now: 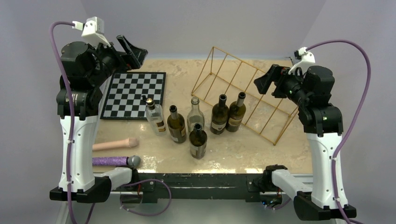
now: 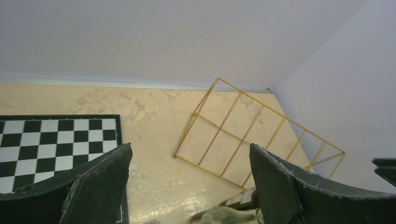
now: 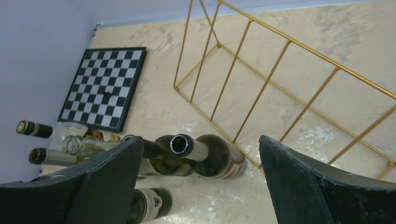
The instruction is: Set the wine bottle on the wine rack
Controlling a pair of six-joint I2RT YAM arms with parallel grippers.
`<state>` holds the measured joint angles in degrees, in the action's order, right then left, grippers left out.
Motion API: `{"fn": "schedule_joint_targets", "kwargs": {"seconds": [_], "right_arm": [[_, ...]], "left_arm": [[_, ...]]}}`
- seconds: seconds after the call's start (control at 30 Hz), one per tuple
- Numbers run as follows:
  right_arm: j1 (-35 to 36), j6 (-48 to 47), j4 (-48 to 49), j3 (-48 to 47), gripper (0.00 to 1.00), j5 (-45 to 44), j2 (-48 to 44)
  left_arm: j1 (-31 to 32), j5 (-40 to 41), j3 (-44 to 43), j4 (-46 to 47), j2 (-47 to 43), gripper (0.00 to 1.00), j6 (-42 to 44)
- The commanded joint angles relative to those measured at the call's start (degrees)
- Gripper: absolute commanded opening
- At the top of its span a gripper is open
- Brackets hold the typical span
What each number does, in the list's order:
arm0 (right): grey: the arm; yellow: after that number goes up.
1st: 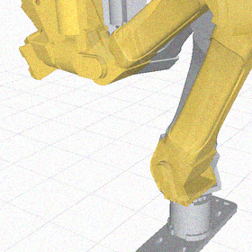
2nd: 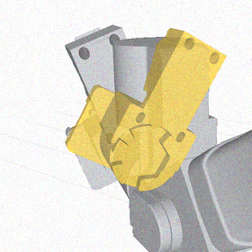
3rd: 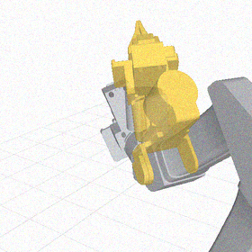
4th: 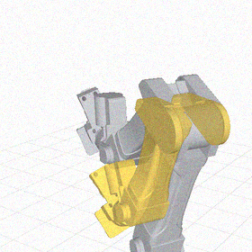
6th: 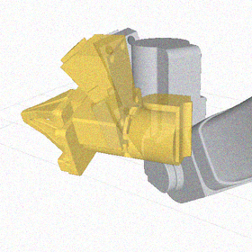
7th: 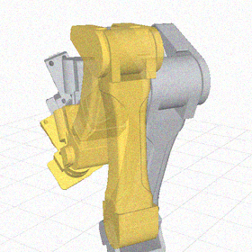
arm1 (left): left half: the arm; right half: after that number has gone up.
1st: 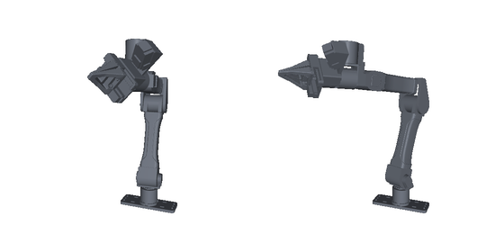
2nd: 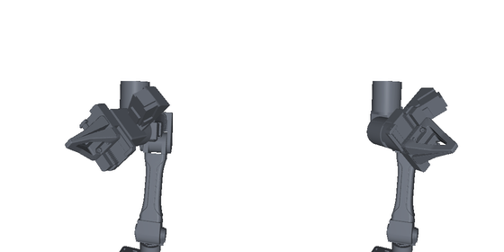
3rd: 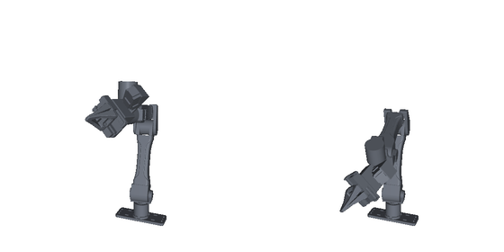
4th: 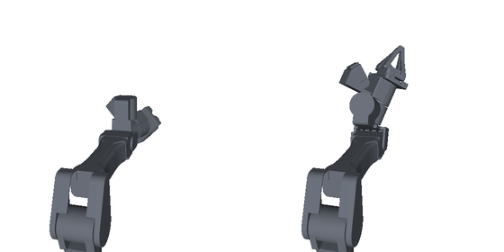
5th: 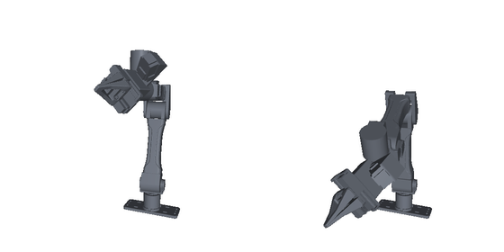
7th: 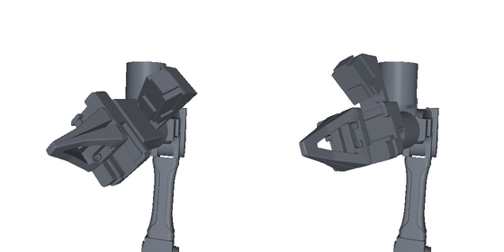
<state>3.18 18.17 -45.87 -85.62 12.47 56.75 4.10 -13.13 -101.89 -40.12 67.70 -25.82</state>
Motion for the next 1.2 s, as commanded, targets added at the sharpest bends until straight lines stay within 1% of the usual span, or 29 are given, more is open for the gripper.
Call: {"fn": "schedule_joint_targets", "kwargs": {"seconds": [0.0, 0.03, 0.1, 0.2, 0.23, 0.3, 0.5, 0.57, 0.73, 0.9, 1.0, 1.1, 1.17], "right_arm": [[1.29, -5.87, 0.30, -1.06, 0.99, 8.78, 1.05], [2.14, -6.96, 0.69, -0.02, 0.99, 8.36, 0.60], [4.74, -8.98, 2.15, 3.25, 0.93, 8.08, -0.50], [11.20, -13.08, 5.60, 8.94, 0.89, 0.40, -2.50], [13.35, -13.65, 6.84, 10.34, 0.88, -2.68, -2.88], [15.45, -13.03, 8.28, 12.16, 0.86, -5.52, -3.56], [16.57, -9.12, 13.27, 18.00, 0.87, -9.31, -6.42], [16.59, -8.40, 13.86, 19.39, 0.86, -9.97, -6.16], [16.76, -7.14, 16.35, 22.10, 0.78, -9.23, -5.84], [17.09, -7.52, 18.69, 24.06, 0.71, -8.68, -5.19], [17.70, -8.41, 21.80, 25.72, 0.67, -7.91, -4.84], [18.72, -9.69, 25.55, 28.03, 0.61, -9.91, -4.10], [19.02, -9.86, 28.58, 29.11, 0.59, -10.84, -3.19]], "left_arm": [[-0.40, -14.38, -1.22, 0.28, 0.69, 0.99, 3.17], [-0.33, -16.33, -1.26, -0.34, 1.16, 0.99, 2.95], [-0.32, -19.59, -0.40, -0.62, 1.54, 0.99, 2.76], [-0.32, -24.00, 2.48, 1.22, 1.27, 0.99, 1.87], [-0.32, -25.14, 3.23, 2.10, 1.28, 0.99, 1.76], [-0.32, -26.12, 4.22, 3.14, 1.29, 0.99, 1.39], [-0.32, -24.47, 4.72, 3.99, 0.90, 0.99, 1.42], [-0.32, -23.75, 4.76, 3.57, 0.81, 0.99, 1.94], [-0.32, -20.07, 4.70, 2.47, 0.77, 0.99, 2.44], [-0.32, -19.49, 5.15, 2.75, 0.78, 0.99, 2.53], [-0.27, -19.17, 5.51, 2.90, 0.87, 0.99, 2.79], [-0.32, -18.96, 5.60, 3.03, 0.99, 0.99, 2.95], [-0.32, -18.72, 5.29, 2.86, 1.15, 0.99, 3.25]]}}
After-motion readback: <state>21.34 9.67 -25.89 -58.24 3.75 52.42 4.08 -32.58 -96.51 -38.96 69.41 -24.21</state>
